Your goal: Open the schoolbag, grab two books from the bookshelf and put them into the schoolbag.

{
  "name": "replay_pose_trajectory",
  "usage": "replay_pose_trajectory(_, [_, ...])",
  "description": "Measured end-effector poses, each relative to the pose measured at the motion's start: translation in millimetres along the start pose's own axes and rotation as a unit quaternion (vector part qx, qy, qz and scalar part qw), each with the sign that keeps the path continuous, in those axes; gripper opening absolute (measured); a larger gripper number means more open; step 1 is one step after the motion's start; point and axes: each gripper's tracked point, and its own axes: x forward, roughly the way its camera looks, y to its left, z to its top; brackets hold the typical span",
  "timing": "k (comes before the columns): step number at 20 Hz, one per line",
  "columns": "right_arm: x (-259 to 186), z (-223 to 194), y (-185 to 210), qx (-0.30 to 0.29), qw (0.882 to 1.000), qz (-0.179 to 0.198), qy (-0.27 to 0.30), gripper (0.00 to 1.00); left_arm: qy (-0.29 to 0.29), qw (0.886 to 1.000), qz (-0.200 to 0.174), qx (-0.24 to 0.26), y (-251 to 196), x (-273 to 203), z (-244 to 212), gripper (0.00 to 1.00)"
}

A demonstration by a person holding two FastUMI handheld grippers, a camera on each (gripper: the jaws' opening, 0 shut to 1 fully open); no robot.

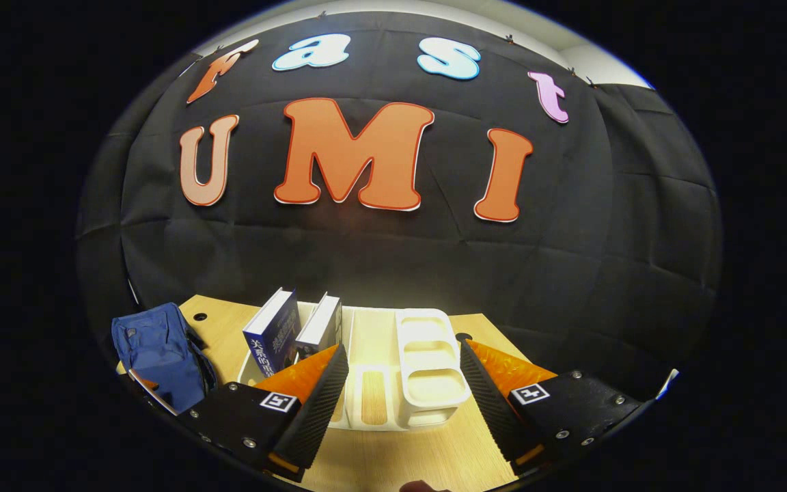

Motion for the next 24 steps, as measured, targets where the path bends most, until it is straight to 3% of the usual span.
replay_pose_trajectory(6, [5.2, -0.6, 16.6, -0.003, 1.0, 0.021, 0.001, 0.98, 0.013, 0.999, 0.012, 0.041, -10.8, 6.7, -1.7, 0.95])
replay_pose_trajectory(8, [4.9, -0.6, 19.6, -0.004, 1.0, 0.026, 0.0, 0.98, 0.012, 0.998, 0.007, 0.056, -12.8, 9.4, -0.7, 0.87])
replay_pose_trajectory(9, [4.7, -0.3, 20.1, -0.003, 1.0, 0.027, 0.0, 0.98, 0.014, 0.998, 0.002, 0.054, -14.2, 9.7, -1.8, 0.94])
replay_pose_trajectory(10, [5.7, 0.4, 19.9, -0.002, 1.0, 0.028, -0.001, 0.98, 0.016, 0.999, -0.008, 0.051, -17.5, 10.5, -1.5, 0.8])
replay_pose_trajectory(11, [5.3, 0.7, 19.3, 0.0, 1.0, 0.027, -0.003, 0.98, 0.021, 0.998, -0.017, 0.049, -20.6, 11.1, -2.1, 0.72])
replay_pose_trajectory(12, [6.1, 1.8, 18.6, 0.001, 1.0, 0.027, -0.003, 0.98, 0.026, 0.998, -0.02, 0.051, -21.3, 12.1, -2.5, 0.75])
replay_pose_trajectory(13, [6.2, 2.4, 16.9, 0.002, 1.0, 0.025, -0.004, 0.97, 0.027, 0.998, -0.023, 0.053, -21.4, 11.7, -2.5, 0.58])
replay_pose_trajectory(14, [6.4, 4.0, 15.8, 0.003, 1.0, 0.024, -0.006, 0.97, 0.029, 0.998, -0.026, 0.053, -21.9, 11.7, -1.6, 0.53])
replay_pose_trajectory(15, [6.7, 4.9, 14.2, 0.004, 1.0, 0.022, -0.007, 0.98, 0.033, 0.998, -0.031, 0.053, -22.0, 10.9, -2.0, 0.31])
replay_pose_trajectory(19, [7.1, 8.8, 14.0, 0.004, 1.0, 0.021, -0.008, 0.98, 0.039, 0.998, -0.038, 0.026, -8.0, 9.7, 6.0, 0.11])
replay_pose_trajectory(24, [12.7, 16.0, 24.4, -0.006, 0.999, 0.035, -0.004, 0.98, 0.037, 0.998, -0.052, -0.014, 15.8, 5.4, 20.8, 0.05])
